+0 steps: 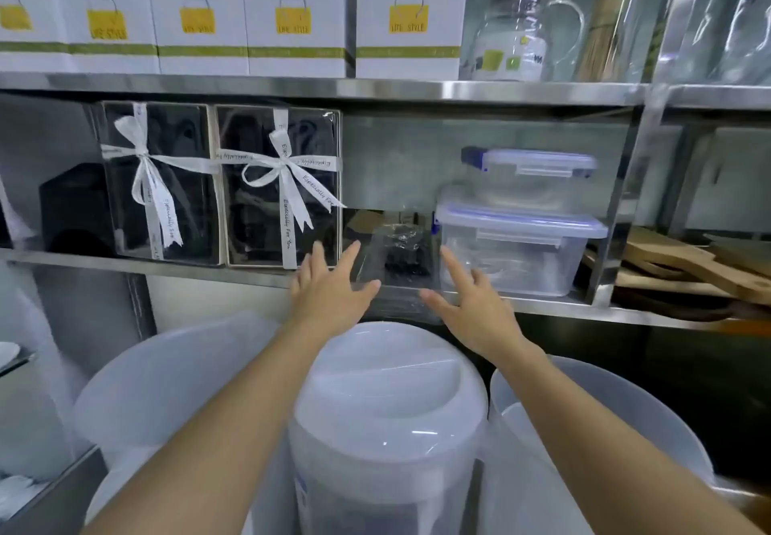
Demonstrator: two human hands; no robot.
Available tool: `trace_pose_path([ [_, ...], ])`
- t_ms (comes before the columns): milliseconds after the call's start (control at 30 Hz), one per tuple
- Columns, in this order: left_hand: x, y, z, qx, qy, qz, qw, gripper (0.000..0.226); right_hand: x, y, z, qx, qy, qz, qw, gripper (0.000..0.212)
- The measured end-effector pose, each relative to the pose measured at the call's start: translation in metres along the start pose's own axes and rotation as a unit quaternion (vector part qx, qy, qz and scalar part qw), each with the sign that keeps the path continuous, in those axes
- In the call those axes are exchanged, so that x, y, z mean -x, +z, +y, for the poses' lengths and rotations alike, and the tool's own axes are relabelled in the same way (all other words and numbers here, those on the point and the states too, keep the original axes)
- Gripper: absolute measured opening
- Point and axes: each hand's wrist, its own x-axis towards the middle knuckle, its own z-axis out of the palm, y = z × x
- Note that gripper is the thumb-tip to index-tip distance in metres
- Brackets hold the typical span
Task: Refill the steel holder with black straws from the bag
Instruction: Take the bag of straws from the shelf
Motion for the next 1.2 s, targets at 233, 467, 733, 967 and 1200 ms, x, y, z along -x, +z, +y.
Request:
trace_pose_path([
  [233, -0.003, 0.003, -0.006, 0.283, -0.08, -0.145, 0.945, 0.044, -0.004, 0.01, -0.004, -0.277, 0.075, -0.151, 0.946, 0.051],
  [467, 0.0, -0.016, 0.002, 0.41, -0.091, -0.071, 0.905, 0.025, -0.002, -0.009, -0.002, -0.404, 0.102, -0.06, 0.907, 0.037],
  [733, 0.012, -0.024, -0.001, 0.266, 0.053, -0.025, 0.962, 0.073, 0.018, -0.059, -0.024, -0.464, 0.072, -0.001, 0.883, 0.03],
  [967, 0.024, -0.051, 0.026, 0.363, 0.072, 0.056, 0.927, 0.032, 0.044, -0.101, -0.03, -0.505, -0.012, -0.028, 0.862, 0.054],
  [1200, 0.045, -0.09, 0.052, 0.458, 0.126, 0.075, 0.877, 0.008, 0.062, -0.133, -0.03, -0.574, -0.137, -0.006, 0.807, 0.075],
])
